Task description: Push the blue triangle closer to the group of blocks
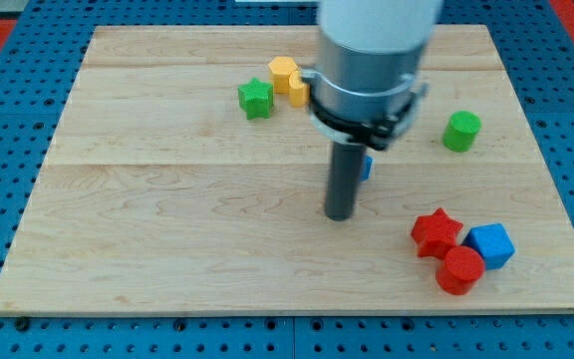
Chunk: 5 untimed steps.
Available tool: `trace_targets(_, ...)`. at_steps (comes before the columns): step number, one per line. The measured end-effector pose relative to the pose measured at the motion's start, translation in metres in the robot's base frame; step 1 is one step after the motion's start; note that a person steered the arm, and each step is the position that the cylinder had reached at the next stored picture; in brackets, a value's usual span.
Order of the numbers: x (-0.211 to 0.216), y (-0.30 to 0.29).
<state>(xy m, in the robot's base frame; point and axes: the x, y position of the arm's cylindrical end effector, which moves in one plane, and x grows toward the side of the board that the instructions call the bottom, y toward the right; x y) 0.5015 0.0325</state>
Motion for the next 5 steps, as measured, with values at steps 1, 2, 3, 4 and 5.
trace_targets(1, -0.046, -0.023)
trace_targets(2, -0.09, -0.014)
trace_targets(3, -0.098, -0.011)
trace_targets(4, -0.092, -0.01)
trace_targets(5, -0.061, 0.013)
